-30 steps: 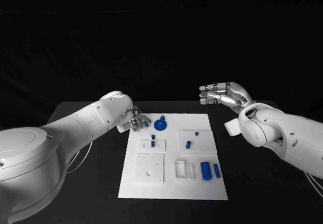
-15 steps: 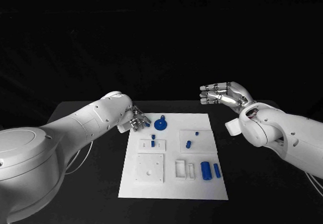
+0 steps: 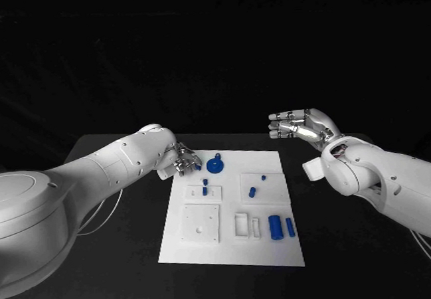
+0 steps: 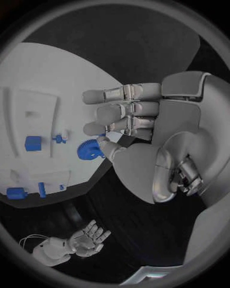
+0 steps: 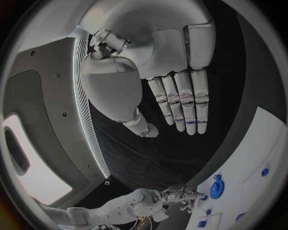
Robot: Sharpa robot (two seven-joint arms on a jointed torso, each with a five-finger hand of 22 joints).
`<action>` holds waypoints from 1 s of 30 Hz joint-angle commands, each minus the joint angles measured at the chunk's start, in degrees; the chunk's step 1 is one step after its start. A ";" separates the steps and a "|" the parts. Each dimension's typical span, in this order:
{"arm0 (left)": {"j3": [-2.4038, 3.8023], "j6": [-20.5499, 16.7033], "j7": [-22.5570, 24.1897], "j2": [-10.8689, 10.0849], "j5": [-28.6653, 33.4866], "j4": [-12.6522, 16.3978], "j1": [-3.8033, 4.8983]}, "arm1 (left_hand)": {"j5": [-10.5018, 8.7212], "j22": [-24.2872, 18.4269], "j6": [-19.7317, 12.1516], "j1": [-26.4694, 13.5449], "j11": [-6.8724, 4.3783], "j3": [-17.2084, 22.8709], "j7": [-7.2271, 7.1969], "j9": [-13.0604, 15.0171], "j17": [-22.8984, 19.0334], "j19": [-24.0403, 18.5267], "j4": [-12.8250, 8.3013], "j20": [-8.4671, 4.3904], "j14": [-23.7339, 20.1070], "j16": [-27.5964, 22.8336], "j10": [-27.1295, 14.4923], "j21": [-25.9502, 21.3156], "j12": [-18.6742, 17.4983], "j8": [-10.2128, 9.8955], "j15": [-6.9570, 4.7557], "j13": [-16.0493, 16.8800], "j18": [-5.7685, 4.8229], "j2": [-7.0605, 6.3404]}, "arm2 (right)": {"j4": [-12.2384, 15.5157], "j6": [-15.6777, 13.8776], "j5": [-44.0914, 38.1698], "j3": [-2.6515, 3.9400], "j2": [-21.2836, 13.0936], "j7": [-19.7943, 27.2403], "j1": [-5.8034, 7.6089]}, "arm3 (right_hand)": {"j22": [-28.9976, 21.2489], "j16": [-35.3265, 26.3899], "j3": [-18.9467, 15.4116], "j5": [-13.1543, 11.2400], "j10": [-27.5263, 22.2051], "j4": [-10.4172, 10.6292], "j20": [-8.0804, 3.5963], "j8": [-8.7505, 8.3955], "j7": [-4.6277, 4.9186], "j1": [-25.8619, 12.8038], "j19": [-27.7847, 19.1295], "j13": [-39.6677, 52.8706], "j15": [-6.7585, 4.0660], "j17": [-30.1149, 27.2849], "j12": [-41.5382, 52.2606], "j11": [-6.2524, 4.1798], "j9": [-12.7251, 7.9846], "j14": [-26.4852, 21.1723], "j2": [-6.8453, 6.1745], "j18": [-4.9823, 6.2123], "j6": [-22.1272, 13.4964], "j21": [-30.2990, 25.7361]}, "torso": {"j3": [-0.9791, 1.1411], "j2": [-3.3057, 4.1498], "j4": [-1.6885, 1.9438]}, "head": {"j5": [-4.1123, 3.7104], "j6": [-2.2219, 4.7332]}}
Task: Assemble the parts on the task board
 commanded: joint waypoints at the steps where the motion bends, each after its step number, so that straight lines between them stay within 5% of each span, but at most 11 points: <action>1: 0.03 -5.34 -0.14 -1.52 -0.23 3.25 0.84 | 2.91 1.31 4.74 -0.94 -0.69 5.63 -3.47 14.19 1.46 0.48 -5.82 -0.25 0.82 0.58 2.28 1.93 1.01 -1.27 -0.34 1.86 -0.86 -1.07 | 0.16 0.86 -0.13 0.04 -0.24 0.33 0.00 | -0.07 -0.19 -0.17 0.07 -0.34 -0.02 -0.05 -0.15 0.02 -0.30 -0.24 -0.09 0.07 -0.09 -0.23 0.10 -0.08 -0.45 0.40 0.61 -0.31 -0.01 | -0.02 -0.13 0.36 | 0.02 -0.38; 6: 0.02 -7.97 -0.92 -4.24 -1.49 8.36 2.00 | 5.64 1.19 6.34 -2.50 -0.95 6.39 -3.81 16.11 3.57 0.01 -6.87 -0.54 1.54 0.19 2.42 4.34 1.90 -2.47 -0.64 3.06 -0.82 -1.83 | 0.15 0.84 -0.09 0.04 -0.49 0.32 0.00 | -0.07 -0.19 -0.17 0.07 -0.34 -0.02 -0.05 -0.15 0.02 -0.30 -0.24 -0.09 0.07 -0.09 -0.23 0.10 -0.08 -0.45 0.40 0.61 -0.31 -0.01 | 0.02 -0.38 0.75 | -0.20 -0.64; 13: -0.11 -10.39 -2.38 -8.45 -3.14 15.92 3.34 | 6.42 1.09 6.88 -2.84 -1.02 6.62 -3.97 16.83 5.48 -0.49 -7.38 -0.55 2.03 -0.54 2.48 5.85 2.43 -2.83 -0.68 3.31 -0.67 -2.02 | 0.06 0.83 -0.07 0.04 -0.74 0.30 0.00 | -0.07 -0.19 -0.29 0.15 -0.37 0.16 -0.04 -0.15 0.05 -0.20 -0.28 -0.08 0.08 -0.09 -0.22 0.11 -0.08 -0.47 0.38 0.61 -0.38 -0.01 | 0.15 -0.72 1.19 | -0.41 -1.10; 21: -0.53 -12.79 -4.07 -13.15 -5.76 24.17 3.87 | 6.77 1.07 7.25 -2.92 -1.00 6.84 -4.00 16.24 6.61 -0.68 -7.62 -0.47 2.19 -0.83 2.52 6.62 2.89 -2.91 -0.65 3.26 -0.48 -2.16 | -0.21 0.95 -0.04 0.04 -0.95 0.26 -0.04 | -0.07 -0.19 -0.29 0.15 -0.37 0.16 -0.04 -0.15 0.05 -0.20 -0.28 -0.08 0.08 -0.09 -0.22 0.11 -0.08 -0.47 0.38 0.61 -0.38 -0.01 | 0.28 -1.21 1.63 | -0.59 -1.42; 30: -2.96 -17.22 -4.48 -16.34 -8.81 30.09 3.88 | 6.86 1.05 7.61 -2.84 -0.98 7.08 -4.05 15.16 7.75 -0.83 -7.62 -0.44 2.24 -0.93 2.53 7.31 3.51 -2.89 -0.64 3.20 -0.35 -2.41 | -0.40 1.32 0.33 0.04 -1.05 0.10 -0.19 | -0.08 -0.21 -0.28 0.14 -0.48 0.27 0.02 -0.15 0.05 -0.07 -0.37 -0.09 0.02 -0.10 -0.24 0.12 -0.08 -0.60 0.41 0.60 -0.46 -0.03 | 0.36 -1.51 1.88 | -0.16 -1.72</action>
